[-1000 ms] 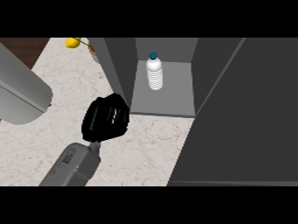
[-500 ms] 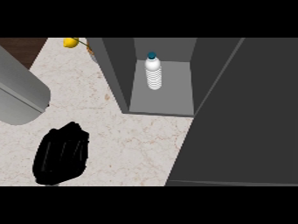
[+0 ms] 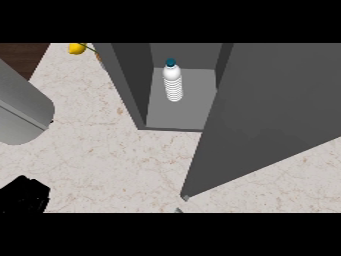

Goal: Pick up the bottled water, place it into the cabinet and close the cabinet

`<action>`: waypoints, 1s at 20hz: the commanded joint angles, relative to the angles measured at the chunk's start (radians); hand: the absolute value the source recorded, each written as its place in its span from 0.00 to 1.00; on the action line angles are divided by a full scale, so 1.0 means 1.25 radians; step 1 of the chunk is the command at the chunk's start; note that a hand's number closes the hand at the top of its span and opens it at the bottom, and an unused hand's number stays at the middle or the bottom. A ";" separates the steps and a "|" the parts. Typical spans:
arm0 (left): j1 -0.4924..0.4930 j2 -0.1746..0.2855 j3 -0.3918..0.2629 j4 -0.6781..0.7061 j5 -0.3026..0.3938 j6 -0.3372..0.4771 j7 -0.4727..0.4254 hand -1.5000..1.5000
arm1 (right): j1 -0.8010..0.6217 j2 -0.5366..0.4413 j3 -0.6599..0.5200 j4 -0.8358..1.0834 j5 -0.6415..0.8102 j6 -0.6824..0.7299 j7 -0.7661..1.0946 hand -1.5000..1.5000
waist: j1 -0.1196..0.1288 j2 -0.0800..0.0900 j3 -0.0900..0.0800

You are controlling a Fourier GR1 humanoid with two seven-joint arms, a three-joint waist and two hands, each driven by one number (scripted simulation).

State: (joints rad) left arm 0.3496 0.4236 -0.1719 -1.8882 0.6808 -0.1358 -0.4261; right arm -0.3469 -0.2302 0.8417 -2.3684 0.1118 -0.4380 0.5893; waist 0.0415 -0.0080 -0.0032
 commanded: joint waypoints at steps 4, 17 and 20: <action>0.122 0.066 0.114 -0.057 0.090 -0.099 -0.016 1.00 | -0.258 0.179 -0.178 0.153 -0.051 0.002 0.143 1.00 | -0.006 0.006 0.001; 0.247 0.087 0.229 -0.107 0.164 -0.197 0.014 1.00 | -0.435 0.184 -0.391 0.592 -0.191 0.123 -0.065 1.00 | -0.008 0.008 0.003; 0.243 0.064 0.228 -0.095 0.140 -0.198 0.009 1.00 | -0.427 0.182 -0.448 0.707 -0.216 0.190 -0.152 1.00 | -0.011 0.010 0.003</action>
State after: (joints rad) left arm 0.6256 0.5028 0.0868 -1.9832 0.8390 -0.3685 -0.4348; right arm -0.8504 -0.0024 0.3546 -1.6482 -0.1280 -0.2644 0.4811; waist 0.0279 0.0015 -0.0006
